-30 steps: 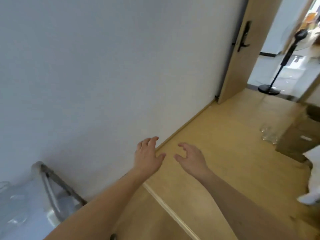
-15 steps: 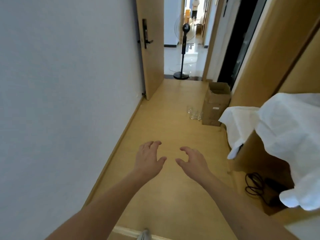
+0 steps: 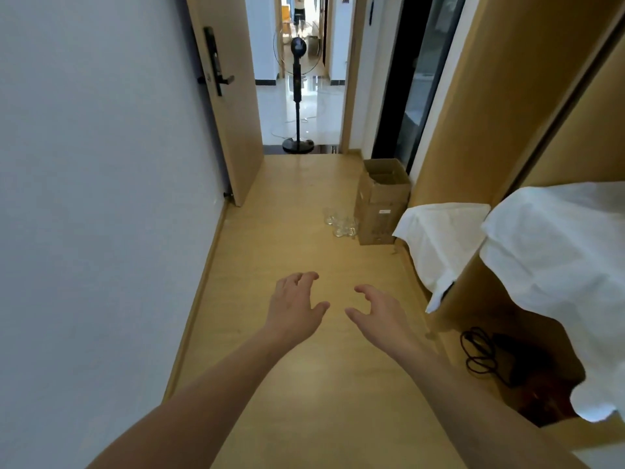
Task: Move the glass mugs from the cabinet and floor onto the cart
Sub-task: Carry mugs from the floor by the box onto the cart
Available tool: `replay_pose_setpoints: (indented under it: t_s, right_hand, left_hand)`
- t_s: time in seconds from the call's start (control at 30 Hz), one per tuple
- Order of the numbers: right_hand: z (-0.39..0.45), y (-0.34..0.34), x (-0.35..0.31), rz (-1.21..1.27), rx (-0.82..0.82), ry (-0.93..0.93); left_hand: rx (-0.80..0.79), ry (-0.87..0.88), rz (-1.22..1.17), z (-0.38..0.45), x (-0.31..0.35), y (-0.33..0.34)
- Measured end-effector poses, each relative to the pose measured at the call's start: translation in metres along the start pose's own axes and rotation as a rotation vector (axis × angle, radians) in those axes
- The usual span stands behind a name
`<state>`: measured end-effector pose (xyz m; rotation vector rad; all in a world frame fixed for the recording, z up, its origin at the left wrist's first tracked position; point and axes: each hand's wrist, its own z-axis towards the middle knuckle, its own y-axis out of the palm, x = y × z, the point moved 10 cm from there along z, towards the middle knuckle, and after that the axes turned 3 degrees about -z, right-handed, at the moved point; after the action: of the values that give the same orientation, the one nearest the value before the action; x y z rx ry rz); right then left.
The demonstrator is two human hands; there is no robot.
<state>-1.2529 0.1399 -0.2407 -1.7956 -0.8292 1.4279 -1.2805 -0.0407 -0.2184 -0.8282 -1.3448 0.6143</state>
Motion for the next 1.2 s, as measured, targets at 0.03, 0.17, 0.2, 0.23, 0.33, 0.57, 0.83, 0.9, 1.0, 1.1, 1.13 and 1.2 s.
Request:
replay_pose_setpoints:
  t_s: [0.03,0.17,0.2,0.23,0.33,0.57,0.83,0.9,1.0,1.1,1.13,1.2]
  right_hand:
    - [0.006,0.0,-0.001,0.0,0.0,0.01]
    - [0.032,0.001,0.006,-0.032,-0.009,0.063]
    - [0.04,0.001,0.007,-0.043,-0.01,0.071]
    - [0.048,0.001,0.008,-0.048,-0.017,0.077]
    - [0.086,0.009,0.008,-0.041,-0.041,0.07]
    - [0.197,0.012,-0.003,0.02,-0.078,0.023]
    - [0.322,-0.032,0.034,0.033,-0.101,0.061]
    - [0.344,-0.037,0.04,0.041,-0.107,0.068]
    - [0.379,-0.037,0.047,0.044,-0.126,0.088]
    - [0.407,-0.035,0.05,0.058,-0.156,0.11]
    - [0.417,-0.034,0.051,0.064,-0.162,0.117]
    - [0.441,-0.034,0.053,0.065,-0.162,0.132]
  left_hand:
    - [-0.012,0.001,-0.001,0.009,-0.004,0.002]
    - [-0.059,-0.001,-0.023,0.043,-0.014,0.015]
    - [-0.068,0.001,-0.028,0.051,-0.016,0.018]
    - [-0.075,0.001,-0.032,0.058,-0.016,0.02]
    - [-0.079,-0.022,-0.029,0.091,-0.024,0.024]
    - [-0.086,-0.093,0.038,0.187,-0.034,0.024]
    - [-0.109,-0.118,0.074,0.313,0.005,0.041]
    - [-0.135,-0.116,0.08,0.335,0.009,0.048]
    - [-0.157,-0.128,0.076,0.368,0.009,0.058]
    - [-0.181,-0.134,0.063,0.401,0.005,0.067]
    - [-0.191,-0.136,0.056,0.412,0.004,0.07]
    - [-0.209,-0.129,0.047,0.441,0.001,0.079]
